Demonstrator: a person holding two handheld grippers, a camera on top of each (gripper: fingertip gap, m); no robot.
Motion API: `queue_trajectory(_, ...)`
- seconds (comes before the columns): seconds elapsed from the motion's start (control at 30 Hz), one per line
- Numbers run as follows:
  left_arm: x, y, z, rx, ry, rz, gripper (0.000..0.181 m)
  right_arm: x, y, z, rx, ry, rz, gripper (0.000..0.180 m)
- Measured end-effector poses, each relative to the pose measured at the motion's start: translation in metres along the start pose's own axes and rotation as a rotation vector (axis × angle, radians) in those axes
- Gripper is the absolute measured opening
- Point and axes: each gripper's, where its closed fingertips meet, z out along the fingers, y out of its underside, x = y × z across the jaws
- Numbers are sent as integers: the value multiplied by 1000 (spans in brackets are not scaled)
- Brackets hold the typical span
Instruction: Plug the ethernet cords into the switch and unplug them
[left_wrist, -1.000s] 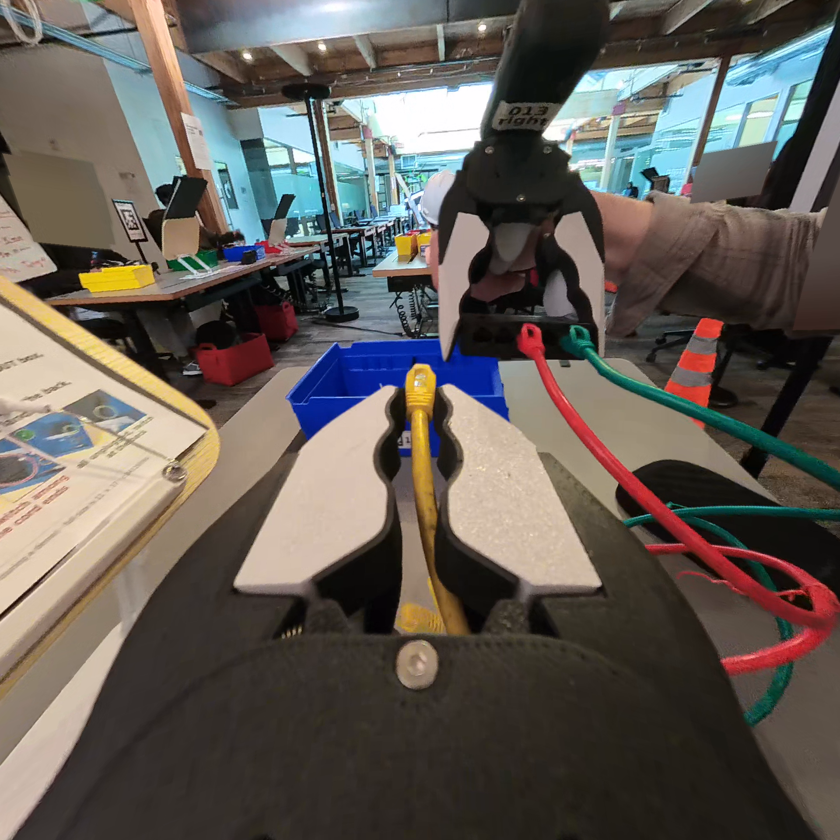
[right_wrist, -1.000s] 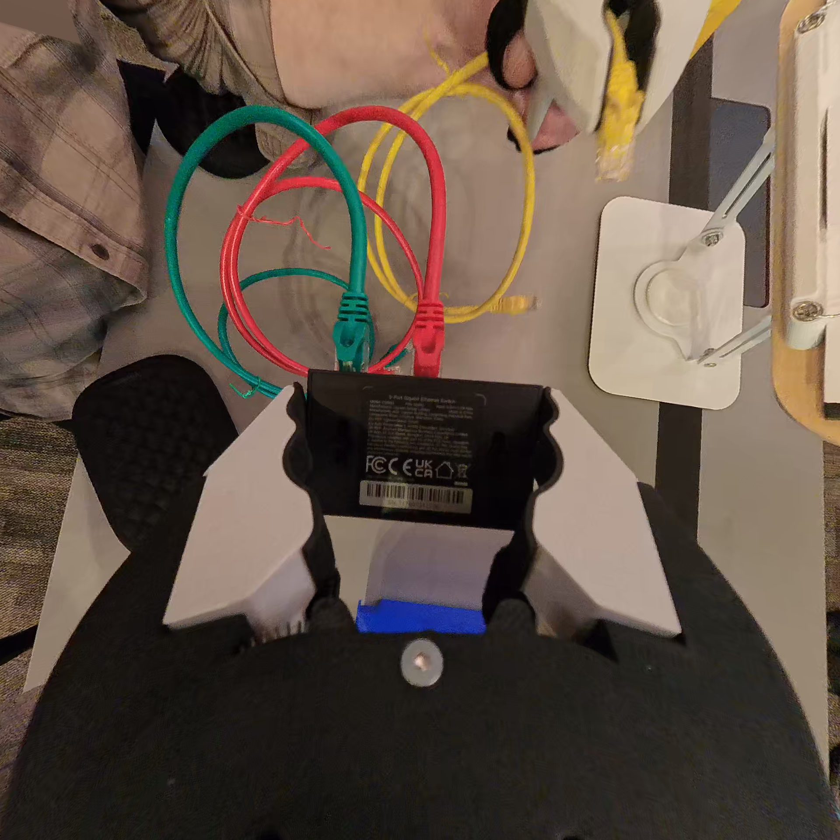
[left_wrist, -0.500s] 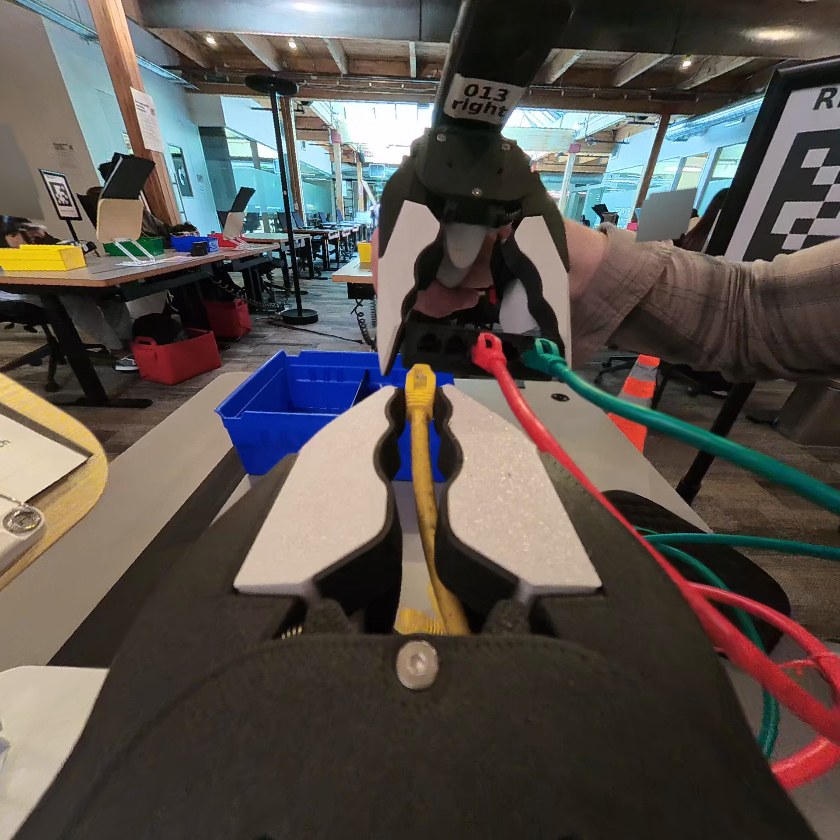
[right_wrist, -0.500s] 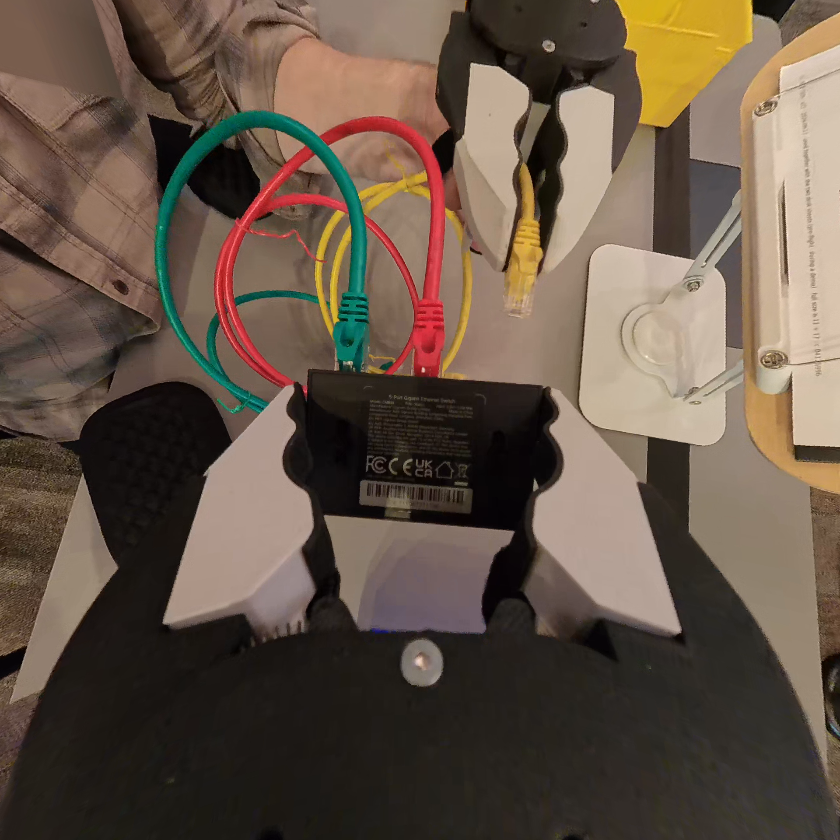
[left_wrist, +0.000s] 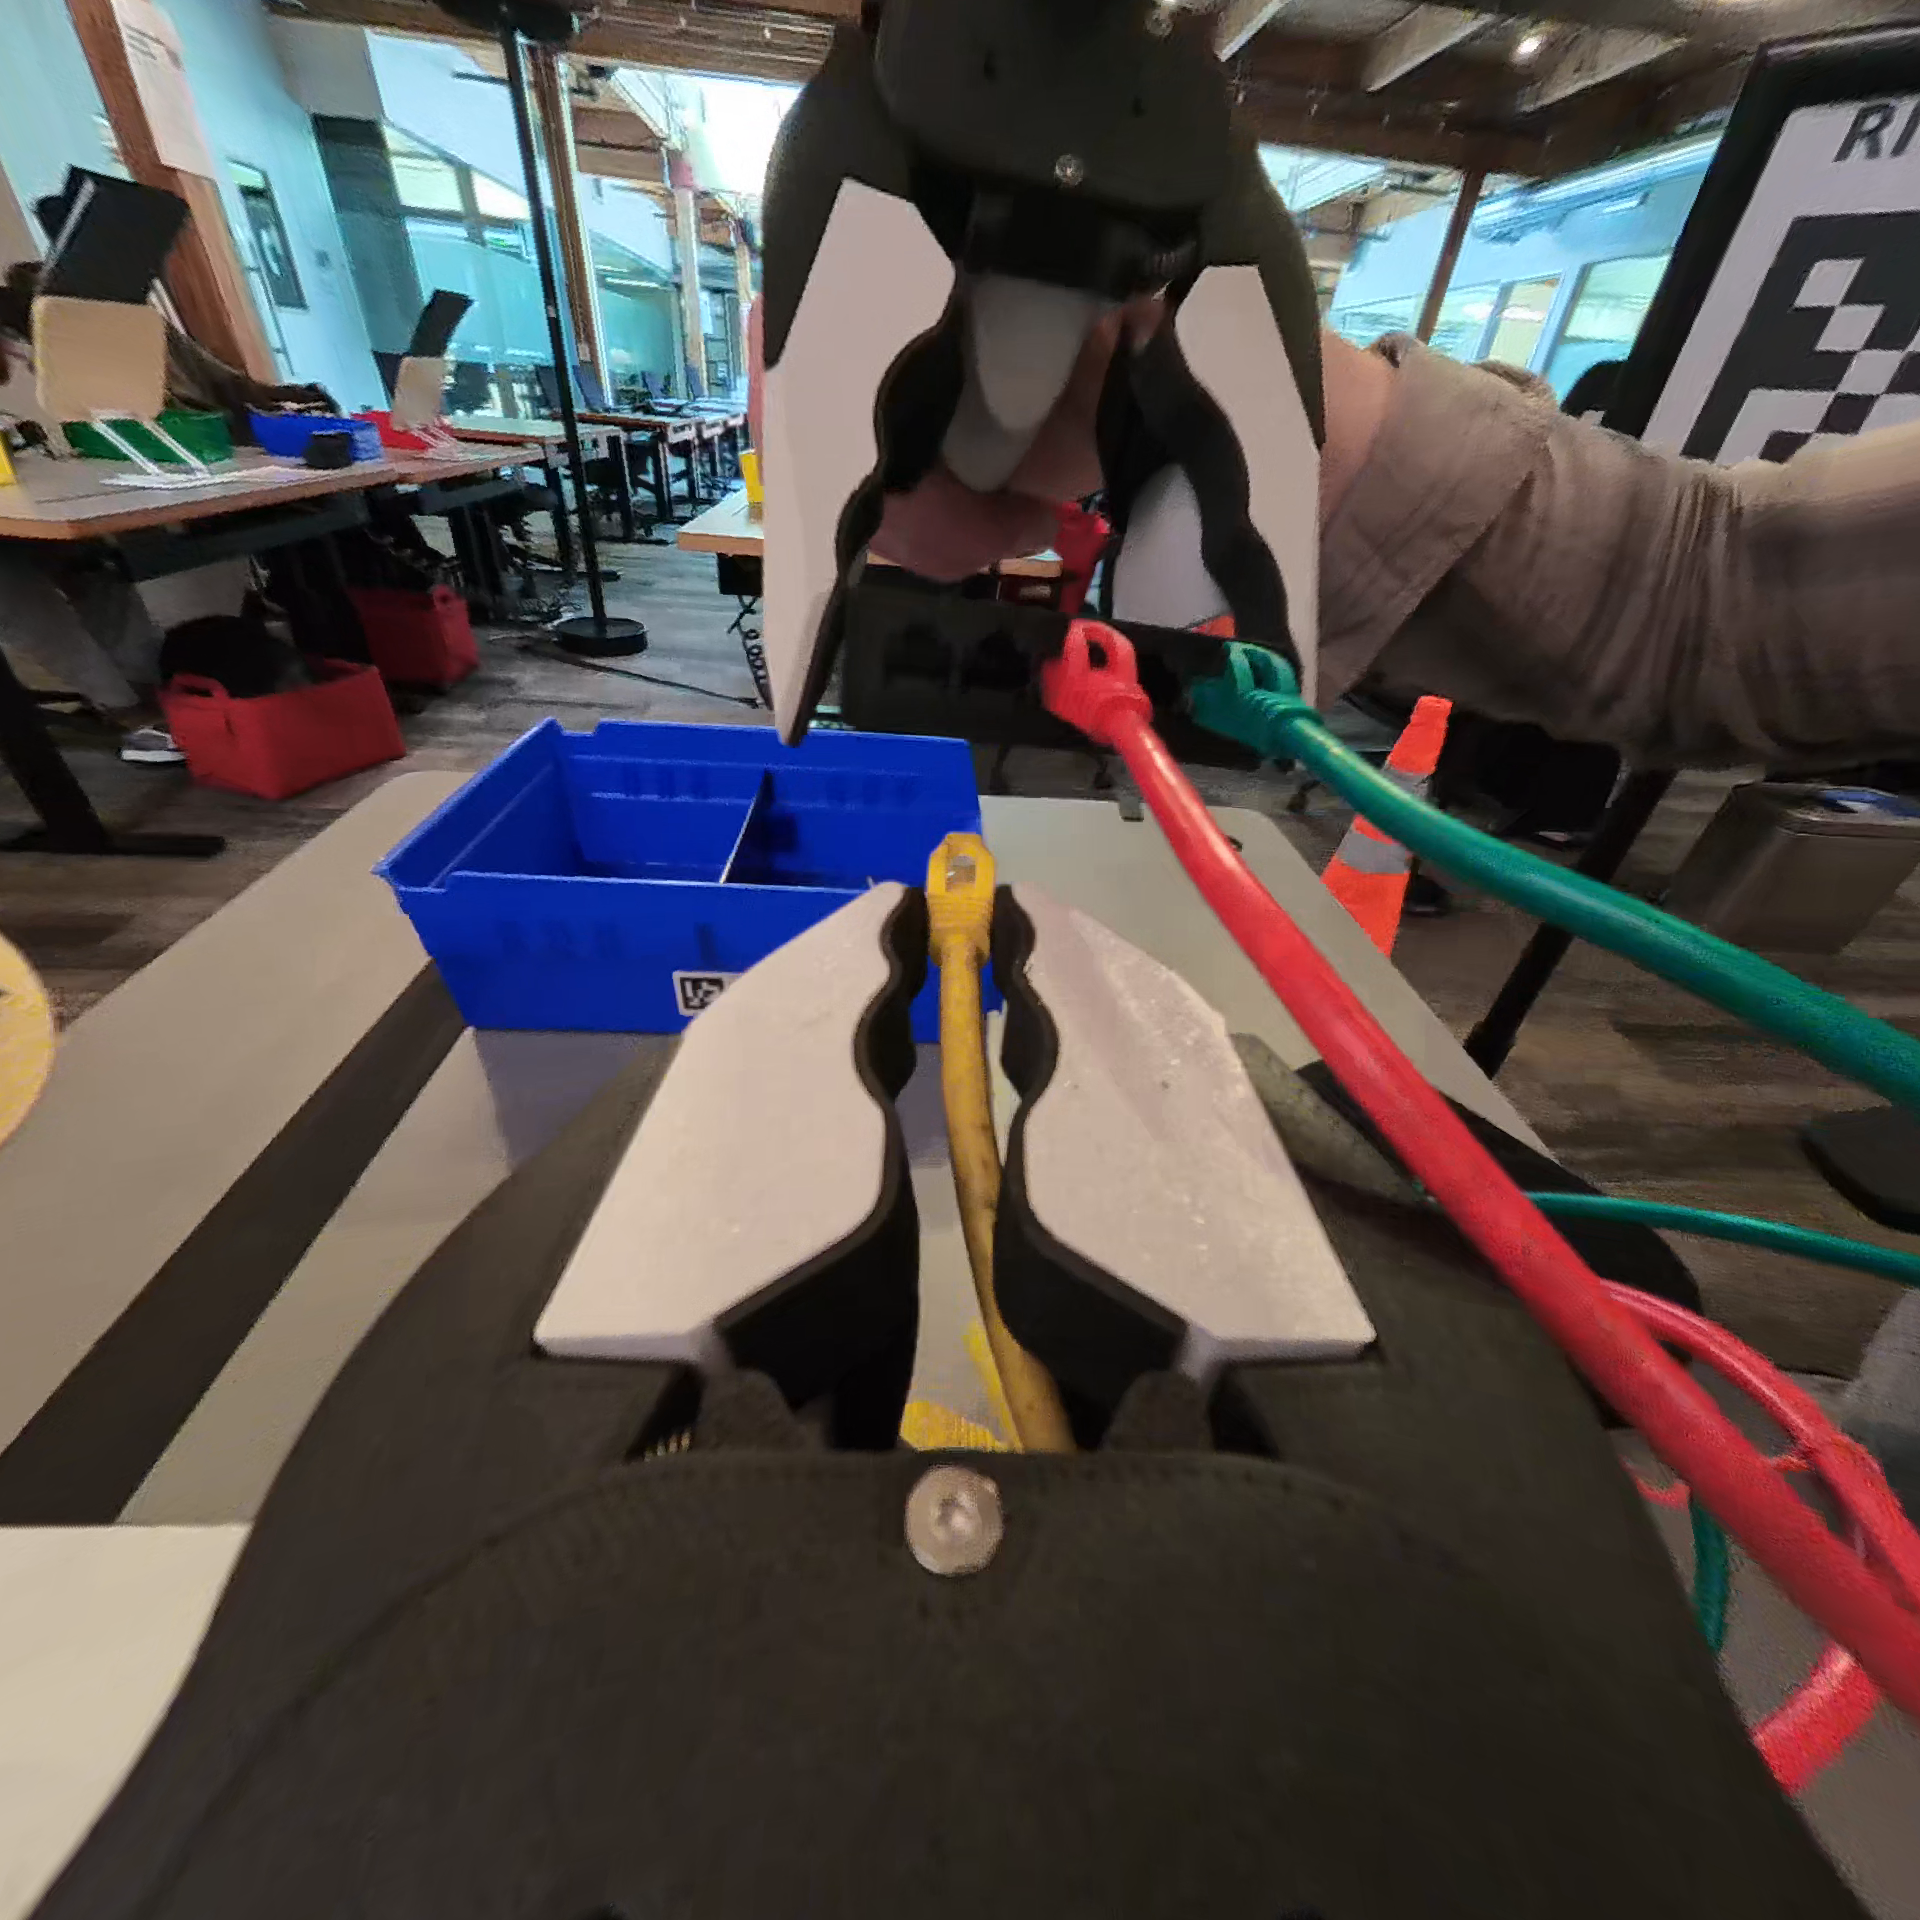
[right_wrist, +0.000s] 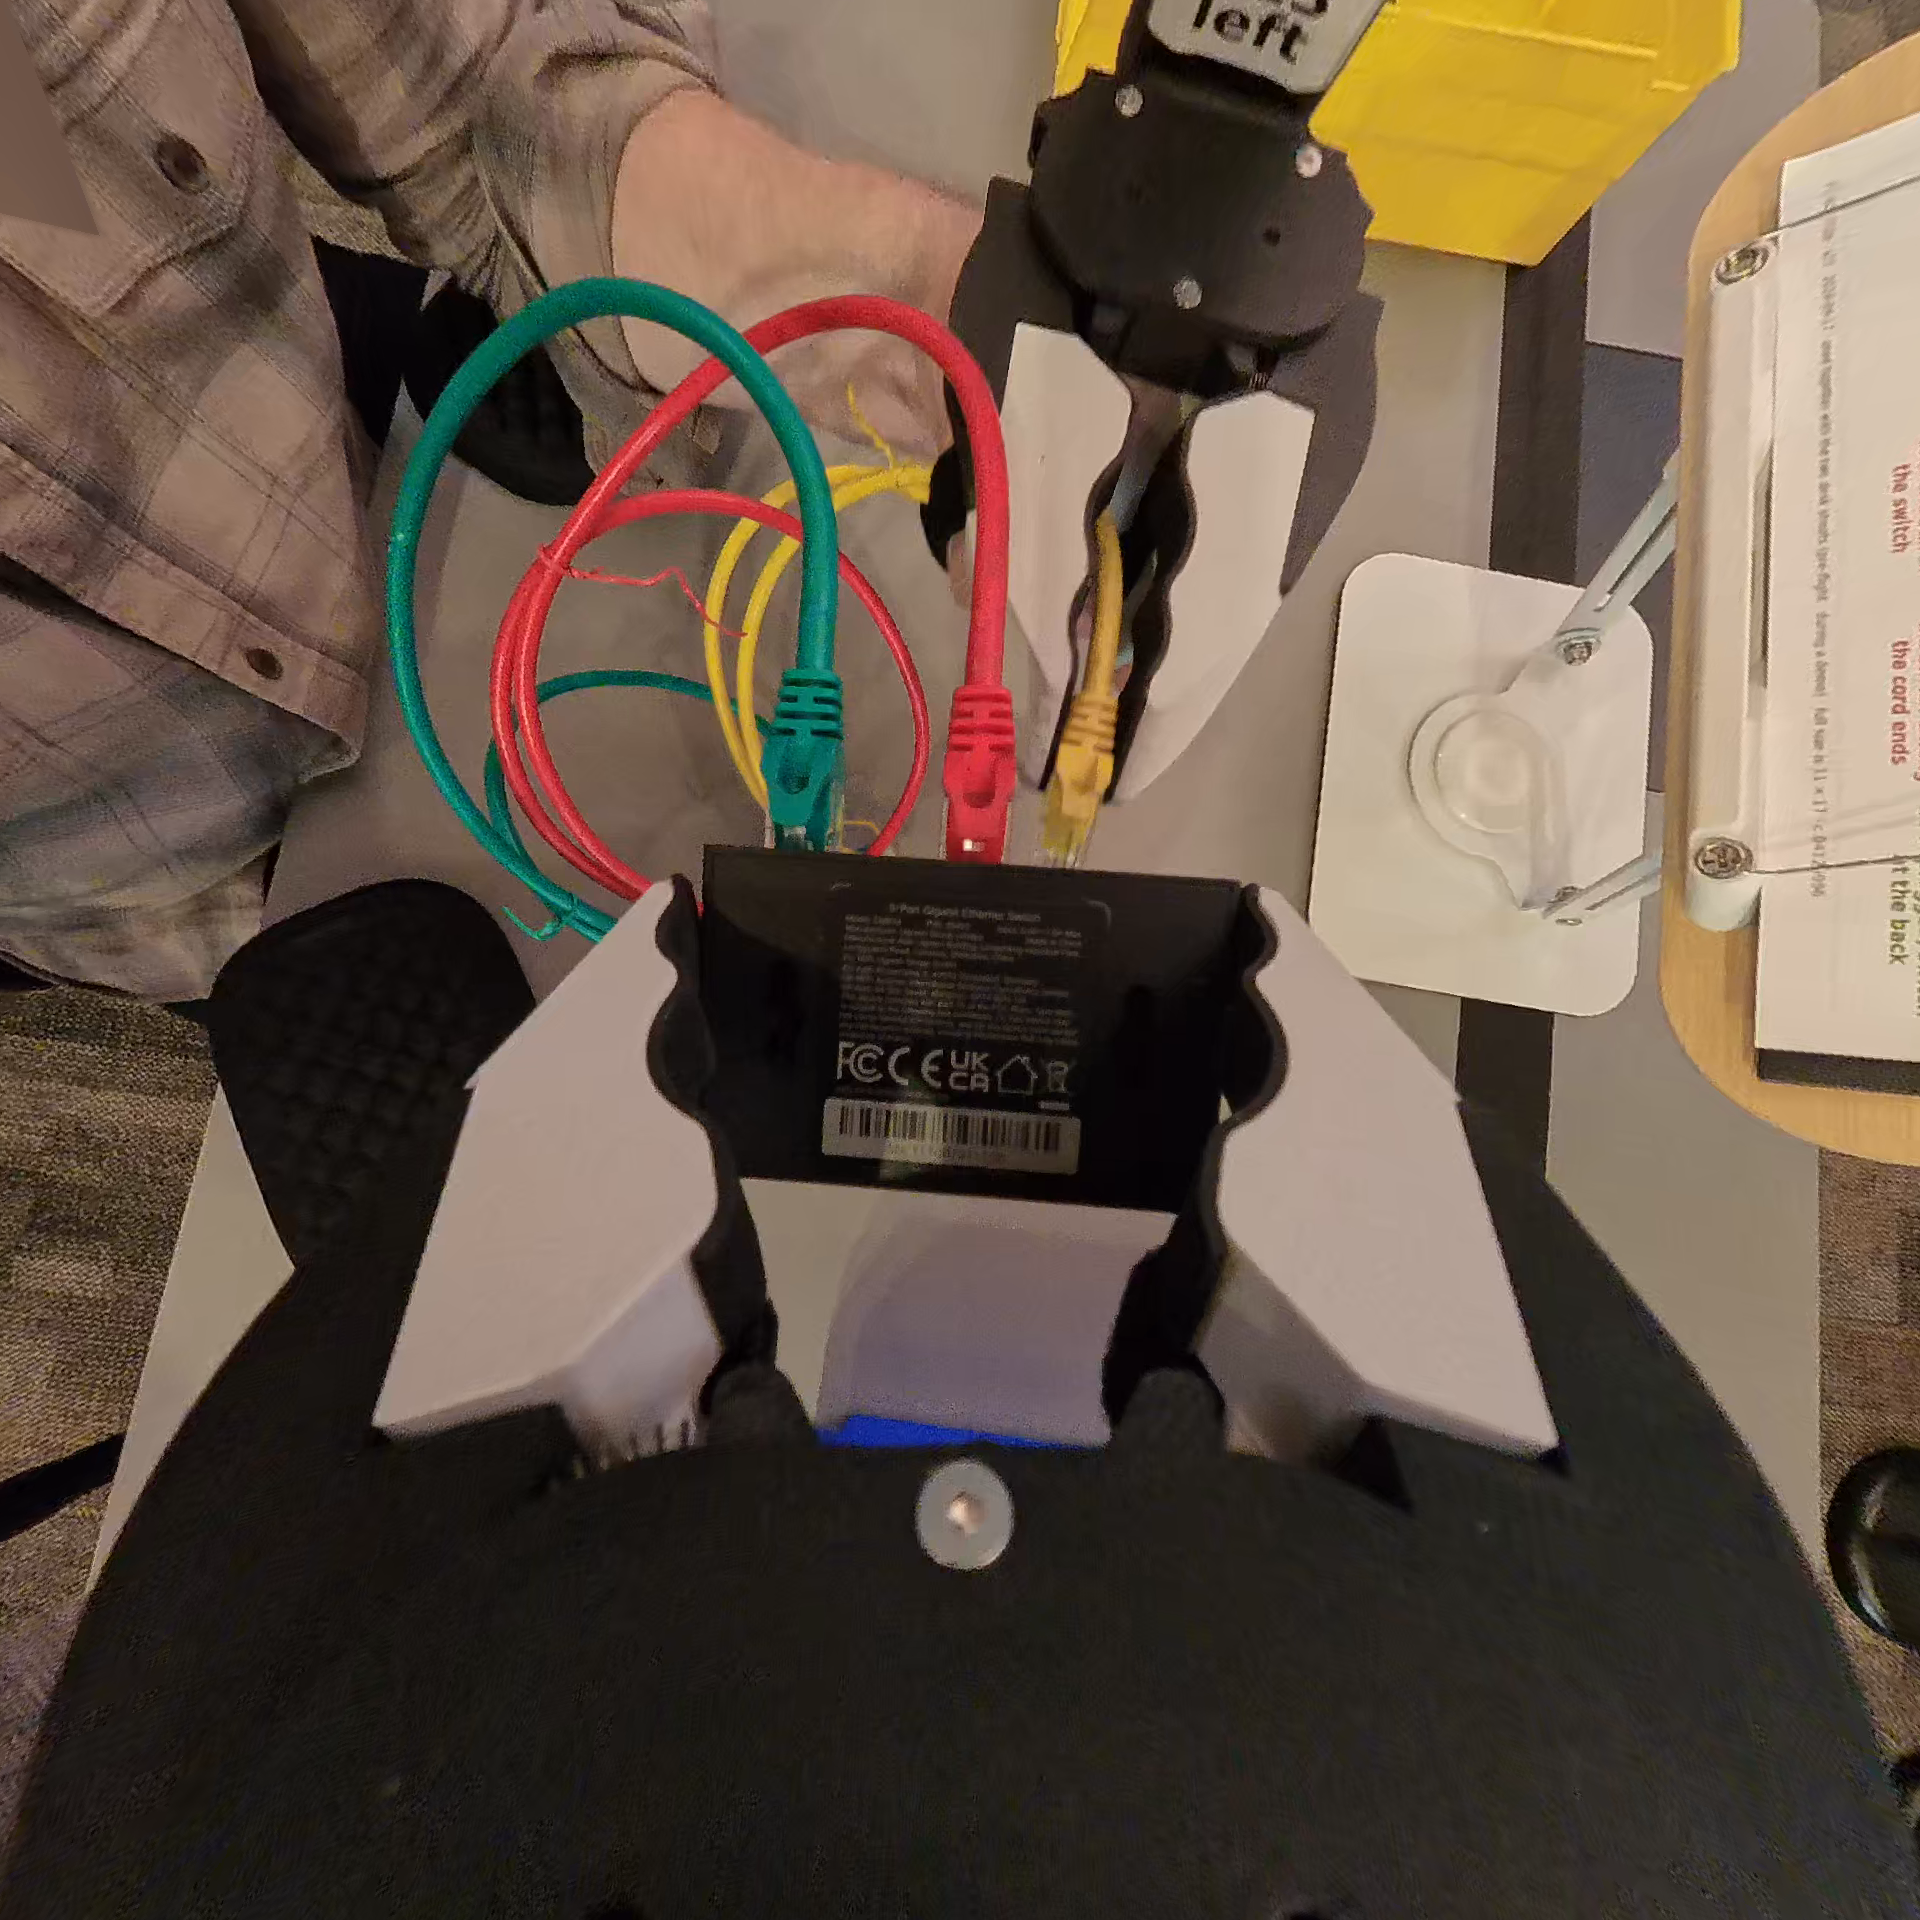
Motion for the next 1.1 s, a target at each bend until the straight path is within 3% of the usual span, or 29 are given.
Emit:
queue_trajectory(0.4, 8, 1, 16, 21, 16, -35, 12, 0, 5, 13, -46, -12, 19, 99)
queue_trajectory(0.67, 4, 8, 20, -22, -27, -35, 12, 2, 24, 15, -269, -1, 21, 99)
queue_trajectory(0.9, 1, 17, 25, -46, -42, -60, 12, 3, 46, 15, -565, -16, 1, 99)
queue_trajectory(1.1, 2, 15, 25, -33, -33, -63, 12, 3, 44, 11, -591, -39, -9, 98)
